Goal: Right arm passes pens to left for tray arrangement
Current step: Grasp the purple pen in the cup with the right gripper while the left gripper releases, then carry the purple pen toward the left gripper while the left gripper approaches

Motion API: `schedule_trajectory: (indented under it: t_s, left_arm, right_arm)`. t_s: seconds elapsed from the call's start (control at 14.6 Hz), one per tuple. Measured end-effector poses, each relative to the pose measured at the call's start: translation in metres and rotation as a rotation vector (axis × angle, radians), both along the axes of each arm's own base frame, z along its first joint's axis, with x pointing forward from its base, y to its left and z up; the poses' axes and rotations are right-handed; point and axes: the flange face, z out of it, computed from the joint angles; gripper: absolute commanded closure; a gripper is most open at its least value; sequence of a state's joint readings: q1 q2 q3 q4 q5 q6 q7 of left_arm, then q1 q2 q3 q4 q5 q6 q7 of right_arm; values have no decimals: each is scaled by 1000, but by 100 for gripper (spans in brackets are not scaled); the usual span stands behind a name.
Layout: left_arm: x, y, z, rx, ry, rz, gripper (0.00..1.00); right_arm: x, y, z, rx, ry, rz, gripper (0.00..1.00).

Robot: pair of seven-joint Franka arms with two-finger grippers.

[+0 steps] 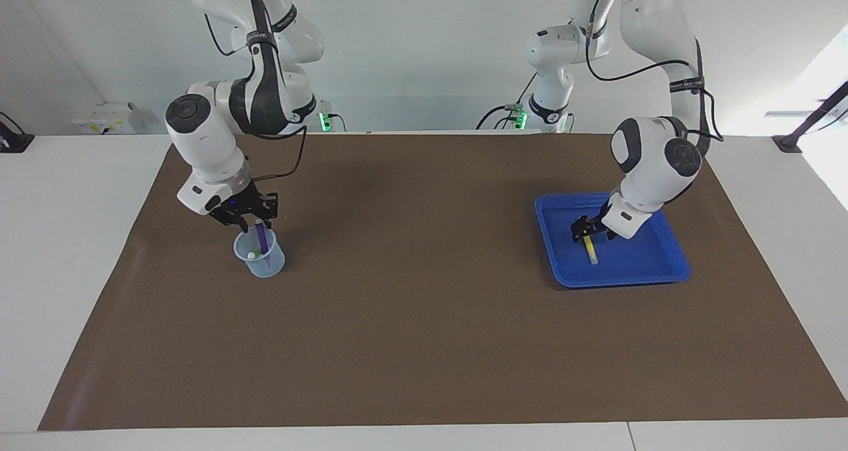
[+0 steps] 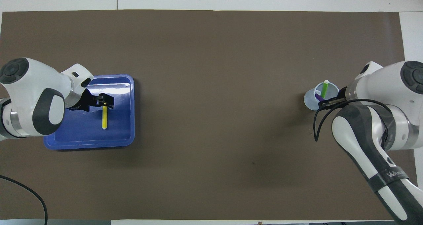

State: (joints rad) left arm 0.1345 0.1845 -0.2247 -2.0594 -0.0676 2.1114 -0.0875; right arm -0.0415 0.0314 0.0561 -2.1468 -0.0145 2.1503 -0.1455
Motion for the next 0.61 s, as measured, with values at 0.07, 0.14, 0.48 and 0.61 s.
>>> schedule_trajectory:
  t_s: [0.07, 0.14, 0.48, 0.61]
  left_arm:
    - [5, -4, 17, 3, 20, 20, 0]
    - [9, -10, 38, 9, 39, 41, 0]
    - [12, -45, 141, 27, 81, 172, 0]
    - [5, -54, 175, -8, 62, 268, 0]
  right_arm:
    - [-1, 0, 1, -2, 1, 1, 74]
    - [-1, 0, 2, -2, 3, 1, 82]
    - [-2, 0, 2, -3, 4, 3, 100]
    - [-2, 0, 4, -4, 13, 3, 100]
